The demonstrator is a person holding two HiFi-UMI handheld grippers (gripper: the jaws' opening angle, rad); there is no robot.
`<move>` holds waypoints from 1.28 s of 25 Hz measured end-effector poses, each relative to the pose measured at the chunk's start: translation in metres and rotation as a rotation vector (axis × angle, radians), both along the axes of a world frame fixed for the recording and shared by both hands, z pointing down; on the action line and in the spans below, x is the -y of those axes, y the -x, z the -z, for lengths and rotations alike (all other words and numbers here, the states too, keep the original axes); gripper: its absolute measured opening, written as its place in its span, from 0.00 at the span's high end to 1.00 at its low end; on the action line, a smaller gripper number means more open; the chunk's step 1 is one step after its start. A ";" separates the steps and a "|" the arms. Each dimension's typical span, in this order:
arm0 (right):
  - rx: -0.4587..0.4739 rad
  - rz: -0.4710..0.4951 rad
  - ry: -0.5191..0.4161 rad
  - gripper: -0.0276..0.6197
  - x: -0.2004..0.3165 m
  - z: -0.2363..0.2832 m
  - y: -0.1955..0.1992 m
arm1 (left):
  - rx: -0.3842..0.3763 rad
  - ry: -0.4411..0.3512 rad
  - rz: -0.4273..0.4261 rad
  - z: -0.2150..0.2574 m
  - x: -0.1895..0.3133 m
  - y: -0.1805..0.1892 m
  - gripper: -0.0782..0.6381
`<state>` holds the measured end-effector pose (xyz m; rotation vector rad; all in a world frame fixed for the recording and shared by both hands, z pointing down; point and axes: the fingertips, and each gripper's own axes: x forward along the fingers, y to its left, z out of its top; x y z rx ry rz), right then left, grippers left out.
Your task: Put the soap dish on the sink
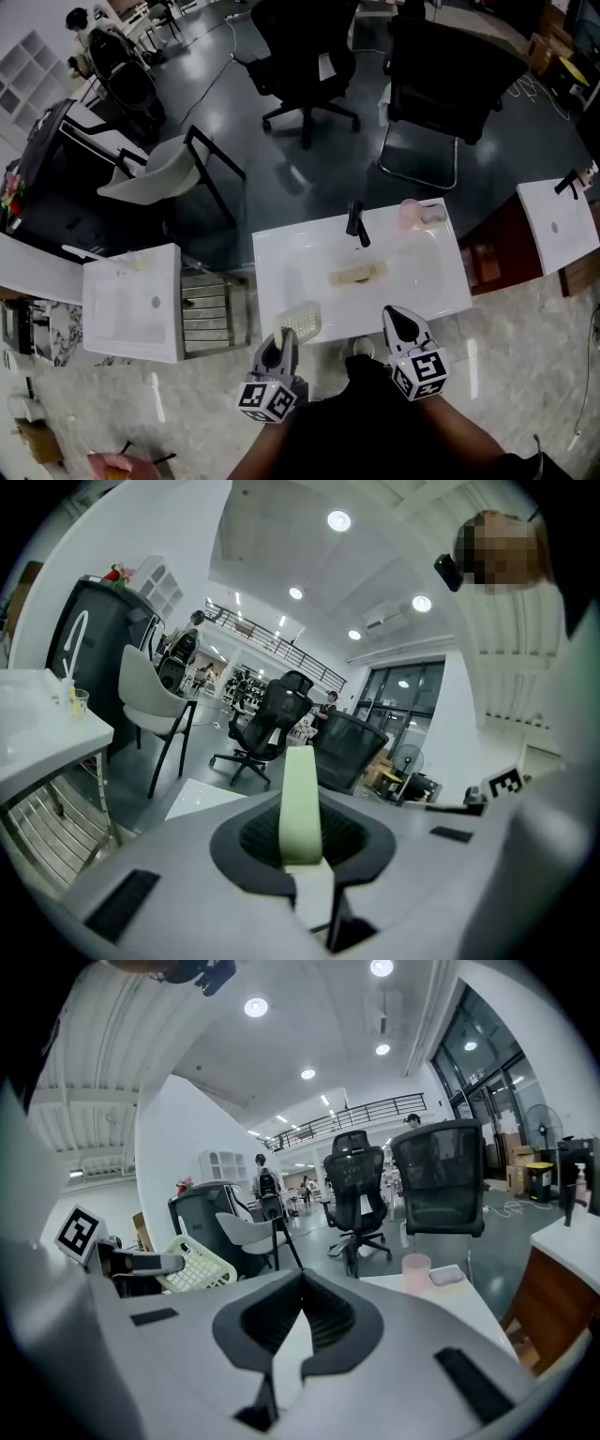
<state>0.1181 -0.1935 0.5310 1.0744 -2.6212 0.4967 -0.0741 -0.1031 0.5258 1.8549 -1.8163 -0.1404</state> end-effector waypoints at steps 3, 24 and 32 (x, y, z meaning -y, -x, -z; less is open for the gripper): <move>0.010 -0.001 0.008 0.96 0.026 -0.003 -0.009 | 0.001 0.017 0.030 -0.006 0.016 -0.001 0.82; 0.016 0.053 0.083 0.96 0.080 -0.027 0.034 | -0.362 0.024 0.053 -0.084 0.137 0.036 0.82; -0.014 0.093 0.115 0.96 0.092 -0.033 0.095 | -0.393 0.067 0.075 -0.125 0.180 0.080 0.82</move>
